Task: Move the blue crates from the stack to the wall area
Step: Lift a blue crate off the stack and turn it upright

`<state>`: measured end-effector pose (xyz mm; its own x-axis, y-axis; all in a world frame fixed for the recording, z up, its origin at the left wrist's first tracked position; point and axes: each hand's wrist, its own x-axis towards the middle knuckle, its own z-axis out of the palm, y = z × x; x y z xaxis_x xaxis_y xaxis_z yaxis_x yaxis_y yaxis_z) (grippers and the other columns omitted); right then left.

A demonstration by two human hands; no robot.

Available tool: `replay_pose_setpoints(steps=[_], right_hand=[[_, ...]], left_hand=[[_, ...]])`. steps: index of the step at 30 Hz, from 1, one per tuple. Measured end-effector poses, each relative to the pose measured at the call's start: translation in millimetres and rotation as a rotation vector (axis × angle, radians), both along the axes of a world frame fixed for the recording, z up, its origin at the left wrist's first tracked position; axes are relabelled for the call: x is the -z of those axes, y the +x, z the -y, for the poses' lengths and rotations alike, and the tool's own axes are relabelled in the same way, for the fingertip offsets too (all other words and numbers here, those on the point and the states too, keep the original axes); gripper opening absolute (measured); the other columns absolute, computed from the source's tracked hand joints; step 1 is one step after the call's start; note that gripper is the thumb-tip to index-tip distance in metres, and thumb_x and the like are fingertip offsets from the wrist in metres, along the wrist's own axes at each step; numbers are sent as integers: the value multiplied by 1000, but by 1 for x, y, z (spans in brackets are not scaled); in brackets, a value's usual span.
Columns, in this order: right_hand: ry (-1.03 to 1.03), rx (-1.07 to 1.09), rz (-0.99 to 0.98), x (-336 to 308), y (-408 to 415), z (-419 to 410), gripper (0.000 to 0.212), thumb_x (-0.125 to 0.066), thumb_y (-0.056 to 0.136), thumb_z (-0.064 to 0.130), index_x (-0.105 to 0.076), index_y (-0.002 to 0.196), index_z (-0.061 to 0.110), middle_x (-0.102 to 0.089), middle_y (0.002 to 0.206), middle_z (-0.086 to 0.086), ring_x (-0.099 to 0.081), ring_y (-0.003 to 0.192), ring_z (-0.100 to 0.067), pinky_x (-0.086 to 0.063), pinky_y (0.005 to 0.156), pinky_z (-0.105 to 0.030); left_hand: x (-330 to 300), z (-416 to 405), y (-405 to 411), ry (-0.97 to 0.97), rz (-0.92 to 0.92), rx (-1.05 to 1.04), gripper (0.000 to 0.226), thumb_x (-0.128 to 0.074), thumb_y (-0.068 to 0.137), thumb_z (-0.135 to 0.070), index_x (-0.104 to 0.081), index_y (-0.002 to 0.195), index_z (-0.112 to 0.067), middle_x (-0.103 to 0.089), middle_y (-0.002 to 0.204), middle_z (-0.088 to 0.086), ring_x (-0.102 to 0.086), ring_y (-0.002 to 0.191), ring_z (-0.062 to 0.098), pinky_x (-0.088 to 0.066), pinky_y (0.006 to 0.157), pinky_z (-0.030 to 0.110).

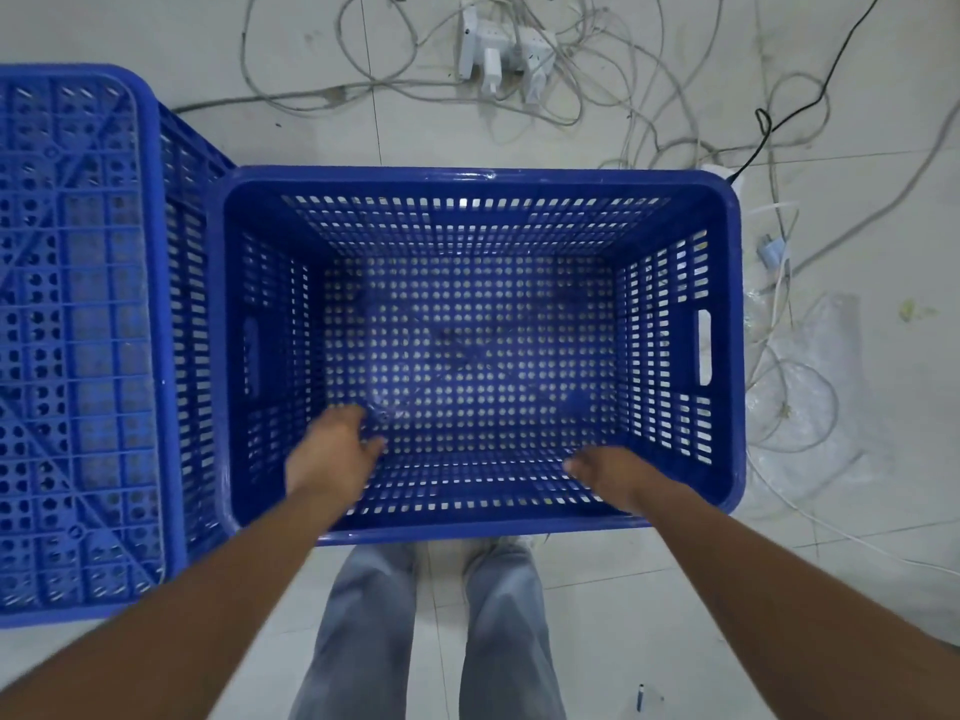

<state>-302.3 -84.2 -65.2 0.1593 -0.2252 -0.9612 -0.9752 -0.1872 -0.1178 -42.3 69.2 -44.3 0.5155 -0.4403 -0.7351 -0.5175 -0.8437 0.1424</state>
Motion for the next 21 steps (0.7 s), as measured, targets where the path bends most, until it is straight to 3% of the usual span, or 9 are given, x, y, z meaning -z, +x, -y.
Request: replay_pose_setpoints(steps=[4, 6, 8, 9, 11, 16, 18, 21], right_hand=[[-499, 160, 114, -12, -3, 54, 33, -37, 100, 25, -56, 115, 2, -55, 122, -18, -55, 99, -32, -43, 79, -36], [-714, 180, 66, -18, -10, 76, 32, -39, 98, 18, -51, 121, 0, -48, 128, -18, -50, 110, -35, -43, 84, -41], [-801, 194, 1, -22, -18, 91, 36, -41, 95, 13, -46, 127, -2, -43, 133, -19, -46, 118, -37, -42, 88, -46], [-815, 214, -22, -23, -22, 97, 37, -41, 94, 12, -45, 128, -3, -42, 134, -19, -45, 119, -38, -42, 89, -47], [-821, 274, -59, -23, -28, 108, 40, -44, 92, 12, -42, 129, -4, -40, 135, -21, -42, 121, -39, -41, 92, -48], [-670, 635, -45, -10, -34, 122, 50, -54, 89, 17, -39, 133, 1, -50, 131, -23, -52, 114, -42, -44, 91, -46], [-629, 802, -31, -1, -34, 125, 54, -59, 87, 20, -41, 134, 3, -54, 129, -21, -56, 111, -41, -46, 90, -46], [-634, 972, 8, 8, -37, 129, 51, -62, 85, 17, -47, 132, 4, -59, 123, -19, -59, 103, -37, -49, 93, -49]], left_hand=[[-5, 15, 74, -53, 319, -217, 73, -67, 85, -32, -32, 140, 1, -32, 140, 23, -36, 128, 39, -43, 97, 53], [-1, 19, 102, -3, 309, -332, 77, -67, 86, -33, -27, 142, 1, -29, 143, 23, -34, 129, 41, -42, 96, 55], [4, 22, 120, 42, 187, -444, 79, -65, 88, -33, -22, 147, -2, -37, 142, 26, -46, 117, 45, -46, 87, 53], [7, 22, 125, 57, 114, -499, 79, -63, 89, -32, -20, 149, -3, -42, 139, 27, -51, 106, 44, -46, 81, 51], [12, 20, 130, 52, 22, -591, 78, -62, 90, -31, -19, 151, -6, -45, 139, 25, -51, 98, 40, -44, 86, 52], [28, 16, 134, -55, -46, -733, 73, -60, 92, -28, -21, 151, -8, -39, 149, 16, -44, 127, 41, -37, 108, 54], [37, 11, 139, -91, -99, -824, 63, -60, 92, -29, -34, 145, -7, -42, 147, 13, -44, 129, 39, -36, 109, 55], [45, 2, 148, -141, -151, -980, 49, -62, 90, -32, -53, 127, -1, -60, 129, 12, -57, 114, 35, -46, 99, 52]])
